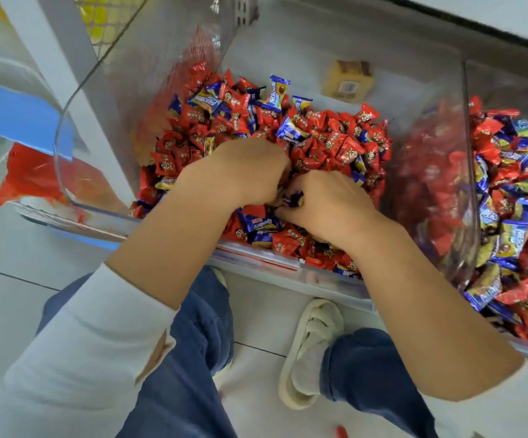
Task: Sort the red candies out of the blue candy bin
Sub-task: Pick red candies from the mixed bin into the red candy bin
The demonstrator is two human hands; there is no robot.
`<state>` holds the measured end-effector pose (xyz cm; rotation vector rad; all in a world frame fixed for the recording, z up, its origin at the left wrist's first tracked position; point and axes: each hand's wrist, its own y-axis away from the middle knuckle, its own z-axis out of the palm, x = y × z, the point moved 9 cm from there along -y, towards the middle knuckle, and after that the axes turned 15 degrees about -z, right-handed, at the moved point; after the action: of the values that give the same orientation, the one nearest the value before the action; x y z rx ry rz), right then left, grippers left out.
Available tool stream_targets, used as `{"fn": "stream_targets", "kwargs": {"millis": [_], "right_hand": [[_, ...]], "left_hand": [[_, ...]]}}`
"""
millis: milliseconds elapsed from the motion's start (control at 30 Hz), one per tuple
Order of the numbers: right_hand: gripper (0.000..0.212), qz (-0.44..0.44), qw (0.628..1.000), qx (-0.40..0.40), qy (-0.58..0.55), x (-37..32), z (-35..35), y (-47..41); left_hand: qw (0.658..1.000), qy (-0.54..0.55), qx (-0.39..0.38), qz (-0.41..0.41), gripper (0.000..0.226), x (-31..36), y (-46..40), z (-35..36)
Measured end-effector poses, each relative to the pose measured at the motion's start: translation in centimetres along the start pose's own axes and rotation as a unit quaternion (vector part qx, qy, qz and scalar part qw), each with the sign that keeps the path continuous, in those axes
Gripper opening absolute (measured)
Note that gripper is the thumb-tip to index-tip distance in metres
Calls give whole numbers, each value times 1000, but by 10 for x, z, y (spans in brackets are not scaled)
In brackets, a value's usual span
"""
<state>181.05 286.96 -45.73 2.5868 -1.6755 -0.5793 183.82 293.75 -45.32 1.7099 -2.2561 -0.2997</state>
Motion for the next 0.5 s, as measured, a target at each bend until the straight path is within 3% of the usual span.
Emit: {"fn": "stream_targets", "kwargs": {"millis": [100, 267, 400, 500], "right_hand": [[20, 6, 1000, -13, -4, 1, -1, 3], [18, 27, 999, 36, -6, 9, -18, 12], [36, -16, 997, -43, -65, -7, -5, 14], [22, -39, 994, -48, -90, -15, 0, 13]], "left_hand": [[999, 47, 10, 3, 18, -4, 4, -8], [989, 143, -18, -35, 39, -41, 22, -27], [984, 154, -14, -90, 31, -79, 27, -29], [976, 182, 1, -116, 30, -87, 27, -31]]}}
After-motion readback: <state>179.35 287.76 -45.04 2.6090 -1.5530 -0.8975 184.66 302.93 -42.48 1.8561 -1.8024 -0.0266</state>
